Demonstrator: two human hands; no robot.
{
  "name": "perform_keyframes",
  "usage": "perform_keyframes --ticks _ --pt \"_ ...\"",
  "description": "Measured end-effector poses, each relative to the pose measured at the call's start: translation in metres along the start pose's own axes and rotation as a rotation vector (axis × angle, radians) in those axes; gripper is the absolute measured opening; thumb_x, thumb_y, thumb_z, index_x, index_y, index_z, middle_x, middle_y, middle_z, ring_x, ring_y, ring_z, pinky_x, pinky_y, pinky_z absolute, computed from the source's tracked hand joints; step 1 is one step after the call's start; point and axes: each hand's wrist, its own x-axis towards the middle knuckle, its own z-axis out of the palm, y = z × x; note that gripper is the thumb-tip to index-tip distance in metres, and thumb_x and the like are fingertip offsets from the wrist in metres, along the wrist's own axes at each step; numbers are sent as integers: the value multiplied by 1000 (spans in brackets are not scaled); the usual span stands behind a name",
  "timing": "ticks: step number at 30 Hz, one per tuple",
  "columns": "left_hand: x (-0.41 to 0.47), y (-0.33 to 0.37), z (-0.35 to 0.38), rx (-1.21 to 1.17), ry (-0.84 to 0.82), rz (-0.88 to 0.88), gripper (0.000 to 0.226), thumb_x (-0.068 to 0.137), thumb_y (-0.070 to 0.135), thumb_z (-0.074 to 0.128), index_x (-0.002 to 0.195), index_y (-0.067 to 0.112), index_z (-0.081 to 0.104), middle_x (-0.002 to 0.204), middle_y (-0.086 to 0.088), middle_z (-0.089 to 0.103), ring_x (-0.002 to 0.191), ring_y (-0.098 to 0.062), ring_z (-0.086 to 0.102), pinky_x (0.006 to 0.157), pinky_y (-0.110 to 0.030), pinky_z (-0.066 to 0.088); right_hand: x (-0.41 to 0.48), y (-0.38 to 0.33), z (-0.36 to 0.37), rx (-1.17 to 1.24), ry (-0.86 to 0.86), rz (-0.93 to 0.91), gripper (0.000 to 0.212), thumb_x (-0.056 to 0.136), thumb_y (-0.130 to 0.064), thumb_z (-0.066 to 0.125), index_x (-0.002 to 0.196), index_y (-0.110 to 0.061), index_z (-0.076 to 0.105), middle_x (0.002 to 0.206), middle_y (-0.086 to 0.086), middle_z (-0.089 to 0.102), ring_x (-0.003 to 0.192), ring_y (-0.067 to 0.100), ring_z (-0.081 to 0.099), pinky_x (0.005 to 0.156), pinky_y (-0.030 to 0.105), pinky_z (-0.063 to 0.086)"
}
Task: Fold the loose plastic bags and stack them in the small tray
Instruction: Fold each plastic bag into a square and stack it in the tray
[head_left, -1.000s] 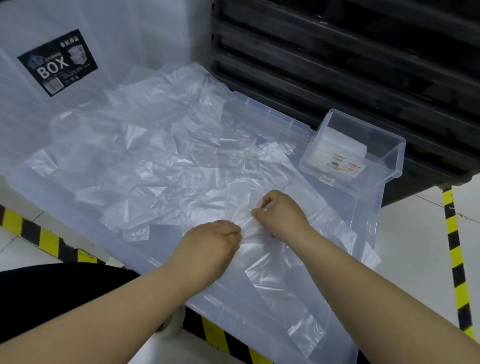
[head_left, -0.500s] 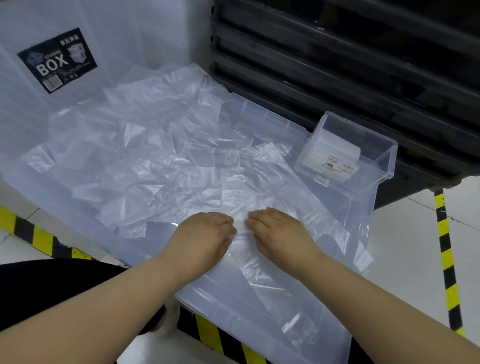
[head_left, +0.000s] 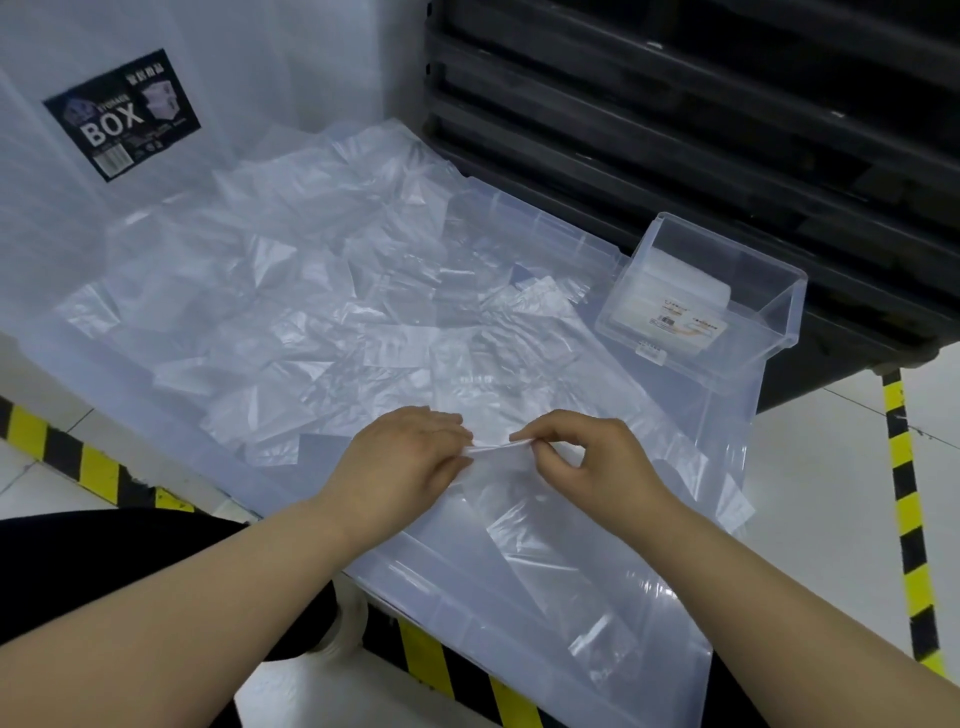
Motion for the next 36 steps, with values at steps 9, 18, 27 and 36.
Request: perform_keyframes --ticks 9,18,27,36 --pt "1 9 -10 -414 -58 -510 25 94 26 49 76 11 59 66 -2 58 67 -18 52 67 -29 38 0 -1 0 135 -135 139 28 78 -11 71 83 -32 53 88 -21 58 88 -10 55 80 0 38" --pt "9 6 -10 -686 -38 -758 24 93 19 51 70 15 53 56 0 43 55 -14 41 56 -18 35 22 -7 21 135 -38 281 27 90 -15 55 65 -24 52 67 -8 56 72 14 53 74 28 44" --pt "11 9 -9 -574 93 -837 55 89 19 58 137 17 33 89 2 53 80 -17 56 65 -23 42 36 -16 30 -194 28 351 19 93 -21 46 98 -11 62 89 -1 62 86 19 56 69 26 38" --pt "9 15 4 136 -131 -300 51 91 26 30 132 -1 46 141 -16 43 129 -26 44 106 -27 15 32 -15 34 -185 43 319 23 94 -21 47 114 -12 51 72 -9 51 87 19 57 72 26 39"
